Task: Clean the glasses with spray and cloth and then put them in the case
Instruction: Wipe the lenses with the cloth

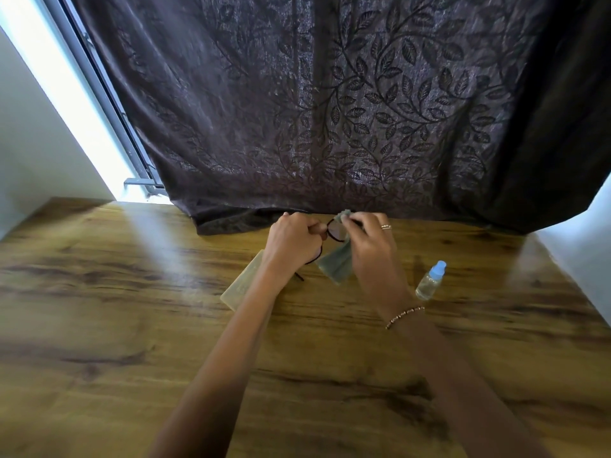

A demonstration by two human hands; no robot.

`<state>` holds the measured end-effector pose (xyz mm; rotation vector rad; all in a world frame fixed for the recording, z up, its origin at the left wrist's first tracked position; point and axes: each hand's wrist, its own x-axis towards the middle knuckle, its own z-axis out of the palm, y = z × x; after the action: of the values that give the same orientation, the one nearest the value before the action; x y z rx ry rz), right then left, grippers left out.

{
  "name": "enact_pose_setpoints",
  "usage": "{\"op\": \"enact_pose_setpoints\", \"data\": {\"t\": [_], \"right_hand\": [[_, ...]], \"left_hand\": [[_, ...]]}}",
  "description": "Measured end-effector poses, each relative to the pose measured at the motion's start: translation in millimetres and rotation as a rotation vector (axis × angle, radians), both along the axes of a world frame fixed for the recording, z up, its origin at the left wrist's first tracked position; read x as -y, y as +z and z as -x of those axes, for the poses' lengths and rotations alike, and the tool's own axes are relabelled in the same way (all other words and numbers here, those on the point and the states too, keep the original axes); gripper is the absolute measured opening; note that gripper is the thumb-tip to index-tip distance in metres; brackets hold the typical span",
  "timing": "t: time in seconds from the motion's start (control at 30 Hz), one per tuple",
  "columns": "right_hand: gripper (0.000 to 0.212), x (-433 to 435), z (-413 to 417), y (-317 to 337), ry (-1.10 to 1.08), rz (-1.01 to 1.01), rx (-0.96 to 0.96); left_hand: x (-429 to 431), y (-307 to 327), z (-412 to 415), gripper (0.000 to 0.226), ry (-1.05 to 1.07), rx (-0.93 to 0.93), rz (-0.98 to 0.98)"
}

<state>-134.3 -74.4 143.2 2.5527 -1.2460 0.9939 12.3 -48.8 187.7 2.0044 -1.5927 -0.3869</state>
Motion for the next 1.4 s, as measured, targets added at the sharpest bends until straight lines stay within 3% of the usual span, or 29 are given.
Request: {"op": "enact_pose_setpoints", "data": {"t": [0.23,0.47,0.67,0.83,1.03,1.13,1.23,1.4], "right_hand": [[0.04,-11.0,-4.8,-9.9,0.073,0.06,-0.038],[0.049,9.1,5.1,-2.5,-0.038,0.004,0.052],[0.041,-5.4,-6.7,-10.1,0.086,0.069,-0.027],[0.047,11.8,4.2,-5.1,-0.041,0.028,0.031],[0.043,-9.4,-5.5,-18.9,0.103,0.101,-0.024],[0.051,2.3,-2.5,-16.6,0.074,0.049,0.034],[0.04,15.7,8.7,-17.7,-0.038,-0.005,0.139],[0.023,12.0,26.3,-39.5,-0.112,-0.344,0.455]], "left_hand": [[8.3,3.0,-1.4,0.02,-0.028,0.05,-0.009],[8.8,3.9,-6.1,0.023,0.001,0.032,0.008],[8.7,2.1,2.9,0.018,-0.049,0.104,-0.042],[5.4,2.4,-3.8,0.02,0.006,0.089,0.036],[7.3,-1.1,-2.1,0.02,-0.034,0.092,0.026],[5.2,-3.7,1.3,0.026,-0.07,0.066,0.002],[4.5,-7.1,-2.5,0.024,-0.059,0.042,0.01],[8.4,-12.5,-12.5,0.028,-0.03,-0.02,0.01]]}}
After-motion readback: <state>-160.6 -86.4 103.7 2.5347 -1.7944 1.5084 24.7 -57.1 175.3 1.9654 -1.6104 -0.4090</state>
